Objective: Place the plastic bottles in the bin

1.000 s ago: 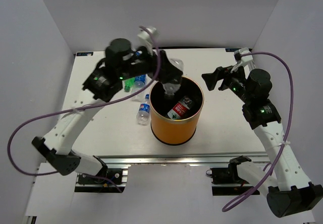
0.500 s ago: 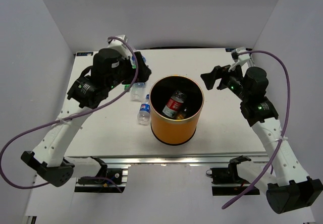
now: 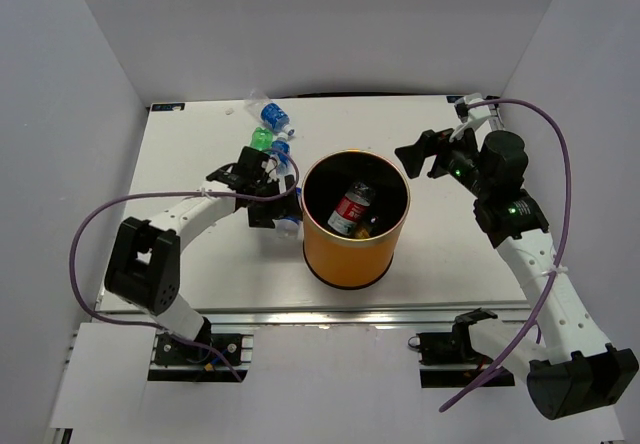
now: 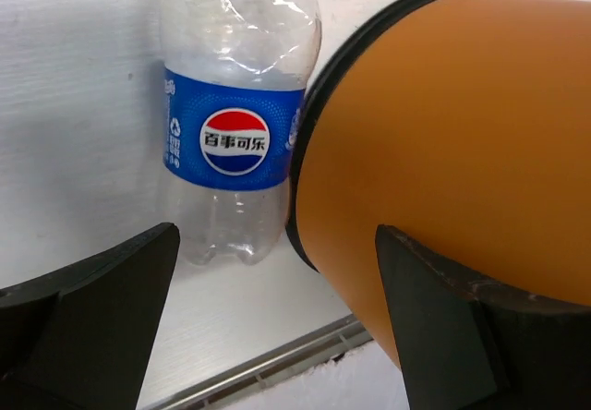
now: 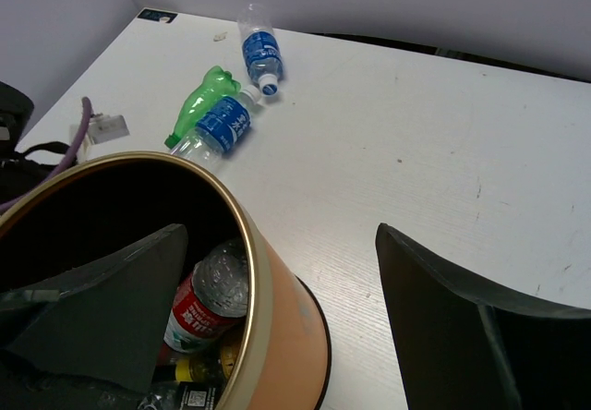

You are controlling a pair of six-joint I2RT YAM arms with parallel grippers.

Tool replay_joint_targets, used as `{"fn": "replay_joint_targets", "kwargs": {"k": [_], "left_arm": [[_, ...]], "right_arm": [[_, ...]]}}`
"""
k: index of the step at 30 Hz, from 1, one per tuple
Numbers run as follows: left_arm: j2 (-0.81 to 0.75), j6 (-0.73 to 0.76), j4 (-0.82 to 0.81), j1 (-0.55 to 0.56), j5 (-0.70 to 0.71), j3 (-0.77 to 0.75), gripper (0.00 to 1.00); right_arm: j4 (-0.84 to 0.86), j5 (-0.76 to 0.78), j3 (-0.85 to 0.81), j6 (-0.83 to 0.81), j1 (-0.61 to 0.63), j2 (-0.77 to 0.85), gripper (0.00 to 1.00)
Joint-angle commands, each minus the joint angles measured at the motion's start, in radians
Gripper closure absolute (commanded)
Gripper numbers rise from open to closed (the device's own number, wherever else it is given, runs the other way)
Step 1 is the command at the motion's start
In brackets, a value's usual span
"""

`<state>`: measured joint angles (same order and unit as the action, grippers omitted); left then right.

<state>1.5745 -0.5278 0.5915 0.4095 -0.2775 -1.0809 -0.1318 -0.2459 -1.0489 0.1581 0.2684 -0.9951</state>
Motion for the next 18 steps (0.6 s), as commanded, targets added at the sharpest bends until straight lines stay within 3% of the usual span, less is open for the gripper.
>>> {"fn": "replay_joint_targets", "kwargs": {"k": [1,8,13,16,17,18], "left_arm": [[0.033,0.005,-0.11,0.022,0.02,0.018,0.02],[0.315,-0.043,-0.102,0.098,0.153,-0.031,0.02],[0.371,-0.08,-0.055,0.137,0.213,-0.126,0.06],[0.331,-0.081,0.005,0.137,0.264,-0.171,0.29],[0.314,-0.075,0.02,0.137,0.264,-0.183,0.46],[0.279,-0.077,0.065,0.137,0.317,-0.221,0.57]], "right_arm": [[0.017,-0.009,-0.013,0.009,-0.006,0.012,0.11],[0.024,-0.02,-0.007,0.0,-0.005,0.019,0.11],[0.018,-0.023,-0.016,0.006,-0.005,0.019,0.11],[0.02,-0.013,-0.011,0.003,-0.006,0.029,0.11],[0.02,-0.004,-0.011,0.0,-0.005,0.033,0.11],[0.02,0.0,-0.01,-0.002,-0.005,0.041,0.11]]}}
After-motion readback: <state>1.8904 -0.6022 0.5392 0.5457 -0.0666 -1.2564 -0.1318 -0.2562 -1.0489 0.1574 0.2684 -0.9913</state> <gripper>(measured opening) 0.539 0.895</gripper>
